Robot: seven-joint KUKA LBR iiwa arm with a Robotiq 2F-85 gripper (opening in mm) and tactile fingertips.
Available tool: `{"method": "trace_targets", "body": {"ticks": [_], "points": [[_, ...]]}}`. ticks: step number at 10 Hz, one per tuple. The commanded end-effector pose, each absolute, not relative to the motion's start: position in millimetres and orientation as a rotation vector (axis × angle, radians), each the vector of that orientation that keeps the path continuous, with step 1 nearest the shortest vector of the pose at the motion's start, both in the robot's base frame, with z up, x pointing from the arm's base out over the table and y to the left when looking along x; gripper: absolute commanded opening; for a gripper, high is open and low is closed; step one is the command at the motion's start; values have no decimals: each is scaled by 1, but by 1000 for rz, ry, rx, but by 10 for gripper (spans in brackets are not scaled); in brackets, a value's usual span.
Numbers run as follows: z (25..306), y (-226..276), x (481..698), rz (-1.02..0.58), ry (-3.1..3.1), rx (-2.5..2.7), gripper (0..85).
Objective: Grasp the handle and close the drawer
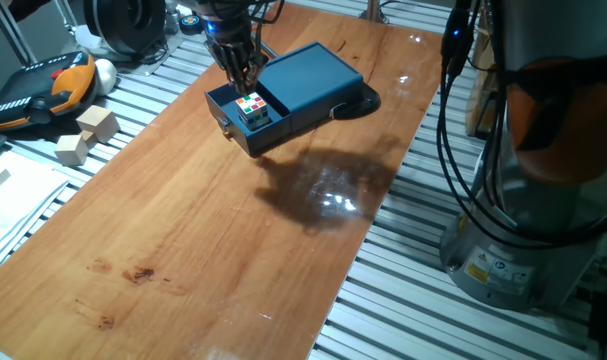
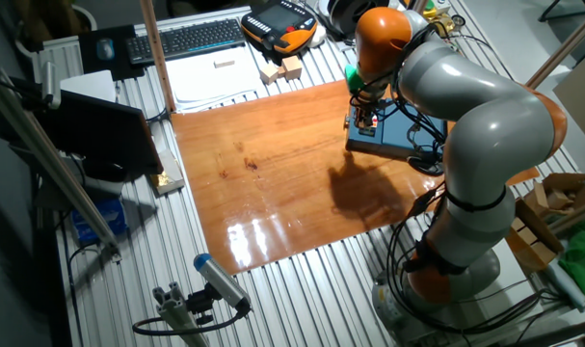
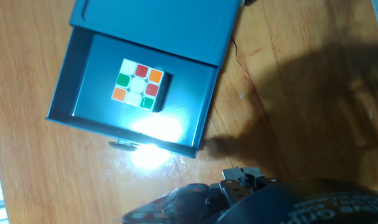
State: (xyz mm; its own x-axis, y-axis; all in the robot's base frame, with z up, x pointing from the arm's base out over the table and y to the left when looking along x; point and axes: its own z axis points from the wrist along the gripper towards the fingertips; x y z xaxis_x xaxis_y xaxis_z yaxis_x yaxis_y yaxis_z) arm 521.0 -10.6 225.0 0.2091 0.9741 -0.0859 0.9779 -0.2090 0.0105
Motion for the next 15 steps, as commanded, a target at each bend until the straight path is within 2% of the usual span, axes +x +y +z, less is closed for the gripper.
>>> {"method": "trace_targets", "body": {"ticks": [1,4,8,12,15], "points": [[225,-10,521,-81,1926,2409,20],[225,-10,521,-31,1906,2416,20],[225,-10,521,-53,1908,2411,20],[253,-10,505,-87,1930,2400,20],[246,-11,508,-74,1929,2410,20]]}}
